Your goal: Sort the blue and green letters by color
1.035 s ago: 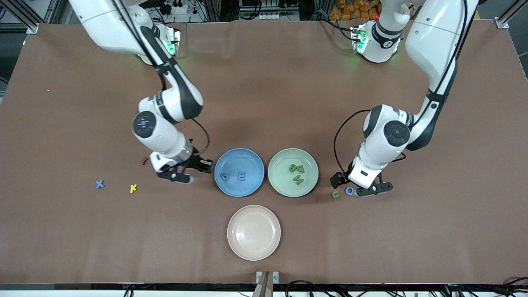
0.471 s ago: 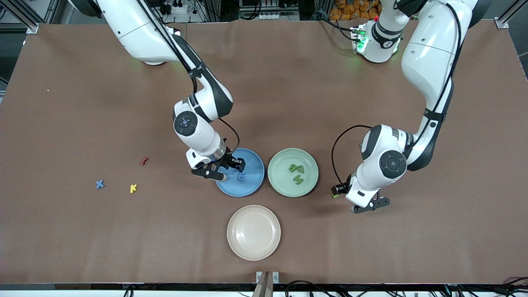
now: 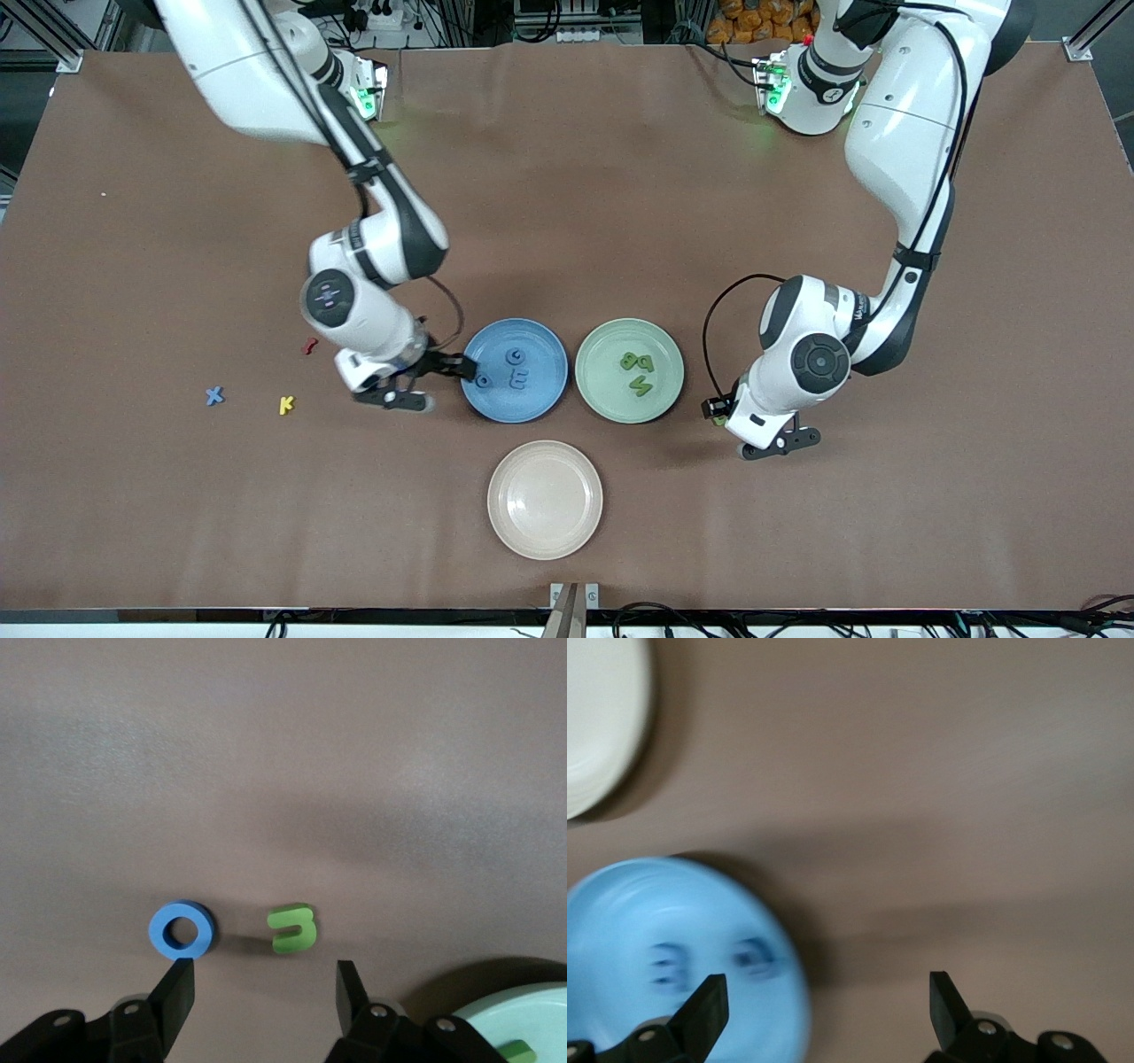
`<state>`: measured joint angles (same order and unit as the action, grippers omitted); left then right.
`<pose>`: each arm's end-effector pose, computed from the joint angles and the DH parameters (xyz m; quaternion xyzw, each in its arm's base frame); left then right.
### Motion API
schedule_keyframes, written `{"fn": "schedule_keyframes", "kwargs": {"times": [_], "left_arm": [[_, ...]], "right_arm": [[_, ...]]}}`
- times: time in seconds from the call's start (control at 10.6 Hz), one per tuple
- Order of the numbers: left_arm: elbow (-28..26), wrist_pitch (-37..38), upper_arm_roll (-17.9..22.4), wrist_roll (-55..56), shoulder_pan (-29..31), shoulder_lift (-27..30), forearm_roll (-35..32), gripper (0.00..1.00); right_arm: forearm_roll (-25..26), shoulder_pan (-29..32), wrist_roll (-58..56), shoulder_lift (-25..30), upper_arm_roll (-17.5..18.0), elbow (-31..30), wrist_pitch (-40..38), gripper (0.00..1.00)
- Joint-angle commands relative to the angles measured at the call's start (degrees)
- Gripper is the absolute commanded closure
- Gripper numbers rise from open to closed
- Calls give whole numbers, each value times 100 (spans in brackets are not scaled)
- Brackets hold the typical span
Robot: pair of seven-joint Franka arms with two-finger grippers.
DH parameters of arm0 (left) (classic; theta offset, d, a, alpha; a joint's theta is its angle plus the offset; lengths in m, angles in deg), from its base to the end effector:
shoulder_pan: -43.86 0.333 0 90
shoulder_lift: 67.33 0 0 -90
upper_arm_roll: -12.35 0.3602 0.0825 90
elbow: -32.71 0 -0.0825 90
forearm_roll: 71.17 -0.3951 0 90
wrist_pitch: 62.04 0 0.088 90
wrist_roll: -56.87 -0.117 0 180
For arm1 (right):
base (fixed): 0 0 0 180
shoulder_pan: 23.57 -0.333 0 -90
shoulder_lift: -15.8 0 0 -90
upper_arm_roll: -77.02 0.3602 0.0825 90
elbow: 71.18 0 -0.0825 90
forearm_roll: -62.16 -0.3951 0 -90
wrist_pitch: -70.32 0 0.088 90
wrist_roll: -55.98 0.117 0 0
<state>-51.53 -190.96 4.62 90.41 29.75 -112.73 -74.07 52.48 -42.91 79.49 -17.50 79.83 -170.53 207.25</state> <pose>0.7117 -0.2620 0.2244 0.9940 0.1057 -0.0155 0.0239 0.6580 0.2663 0.2723 -0.9938 0.0757 -0.0057 0.0818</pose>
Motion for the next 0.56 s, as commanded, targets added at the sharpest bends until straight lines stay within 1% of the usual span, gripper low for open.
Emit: {"fn": "schedule_keyframes", "kwargs": {"times": [0.0,0.38,0.47], "left_arm": [[267,148,139,82,-144,-170,-133,28],[276,140,139,152,-197,-276,-133,30],[276,148,139,196,-241,-285,-133,30]], "right_arm": [[719,982,-1186,333,88,-85,-693,0],[1309,2151,-2803,281,79,-94,-721,0],[1389,2398,-3217,306,70,-172,-703,0]]}}
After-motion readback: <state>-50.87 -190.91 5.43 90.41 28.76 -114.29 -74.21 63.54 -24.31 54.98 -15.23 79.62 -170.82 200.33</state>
